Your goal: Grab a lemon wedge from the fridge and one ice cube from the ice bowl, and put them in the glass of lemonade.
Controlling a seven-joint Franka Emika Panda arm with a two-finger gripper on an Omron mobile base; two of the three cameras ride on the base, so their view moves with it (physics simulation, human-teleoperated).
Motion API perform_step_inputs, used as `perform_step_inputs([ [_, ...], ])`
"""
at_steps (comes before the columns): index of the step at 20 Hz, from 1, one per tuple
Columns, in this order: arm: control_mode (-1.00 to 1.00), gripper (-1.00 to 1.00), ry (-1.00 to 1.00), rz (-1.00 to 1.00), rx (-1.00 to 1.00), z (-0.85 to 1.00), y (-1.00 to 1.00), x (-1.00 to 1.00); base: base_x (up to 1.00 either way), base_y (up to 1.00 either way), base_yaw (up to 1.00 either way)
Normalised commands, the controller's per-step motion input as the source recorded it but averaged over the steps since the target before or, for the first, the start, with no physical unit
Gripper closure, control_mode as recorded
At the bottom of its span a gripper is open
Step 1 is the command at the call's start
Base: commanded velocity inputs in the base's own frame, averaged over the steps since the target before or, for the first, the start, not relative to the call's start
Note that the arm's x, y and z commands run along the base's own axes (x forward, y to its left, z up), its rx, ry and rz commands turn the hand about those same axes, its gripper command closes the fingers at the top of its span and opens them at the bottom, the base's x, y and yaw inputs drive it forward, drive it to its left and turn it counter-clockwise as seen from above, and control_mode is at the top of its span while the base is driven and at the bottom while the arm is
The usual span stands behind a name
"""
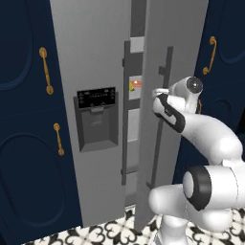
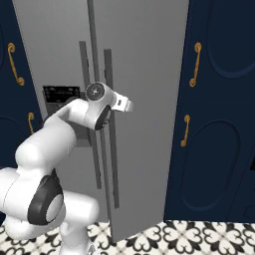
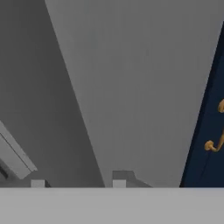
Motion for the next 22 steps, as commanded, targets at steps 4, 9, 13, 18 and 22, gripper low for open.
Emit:
perform_step_inputs([
  [4, -1.0, 1.0, 0.08, -0.09, 0.0, 0.39, -1.0, -0.22, 0.0, 0.0, 0.0],
  [9, -1.0, 1.0, 0.06, -0.09, 0.01, 0.31, -1.0, -0.21, 0.0, 0.0, 0.0],
  [13, -1.0, 1.0, 0.0, -0.12, 0.11, 0.0, -1.0, -0.39, 0.0, 0.0, 0.0],
  [18, -1.0, 1.0, 0.0, -0.13, 0.17, 0.02, -1.0, -0.36, 0.0, 0.0, 0.0],
  [22, -1.0, -1.0, 0.0, -0.08, 0.09, 0.32, -0.94, -0.34, 0.0, 0.0, 0.0],
])
